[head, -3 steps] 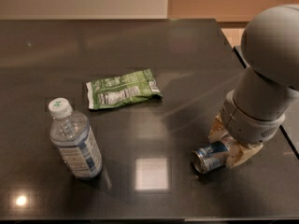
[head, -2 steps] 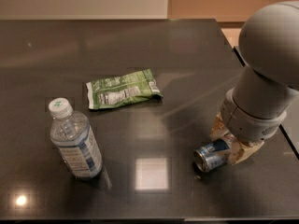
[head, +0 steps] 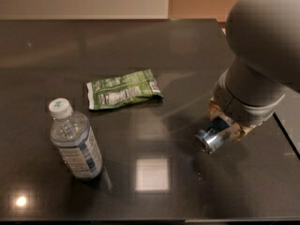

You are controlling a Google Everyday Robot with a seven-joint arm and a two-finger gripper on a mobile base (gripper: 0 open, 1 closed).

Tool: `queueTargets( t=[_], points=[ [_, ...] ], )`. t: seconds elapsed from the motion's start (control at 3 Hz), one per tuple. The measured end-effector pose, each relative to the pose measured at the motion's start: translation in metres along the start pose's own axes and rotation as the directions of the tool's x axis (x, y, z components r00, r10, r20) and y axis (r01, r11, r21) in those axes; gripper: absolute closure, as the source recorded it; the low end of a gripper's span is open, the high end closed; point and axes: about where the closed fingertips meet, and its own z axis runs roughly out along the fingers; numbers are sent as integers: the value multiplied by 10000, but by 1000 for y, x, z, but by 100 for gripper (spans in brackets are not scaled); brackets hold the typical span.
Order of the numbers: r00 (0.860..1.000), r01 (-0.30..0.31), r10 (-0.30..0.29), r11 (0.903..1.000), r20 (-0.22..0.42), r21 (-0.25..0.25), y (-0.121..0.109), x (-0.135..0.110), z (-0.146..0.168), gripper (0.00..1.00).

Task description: Place redbull can upright

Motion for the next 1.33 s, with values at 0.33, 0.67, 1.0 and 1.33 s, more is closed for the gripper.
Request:
queueTargets(
  t=[0.33,0.67,1.0,1.33],
  points=[
    [9835,1510,-1409,9848,-1130,858,-21,10,-15,100],
    [9484,2828,-2486,9440,-1970,1698,-42,11,-29,100],
    [8928,4249,-3612,8737,-2691,2370,-66,3,-51,100],
    [8923,4254,-3605,8728,-2717,2393,-67,3,-53,100]
  ],
)
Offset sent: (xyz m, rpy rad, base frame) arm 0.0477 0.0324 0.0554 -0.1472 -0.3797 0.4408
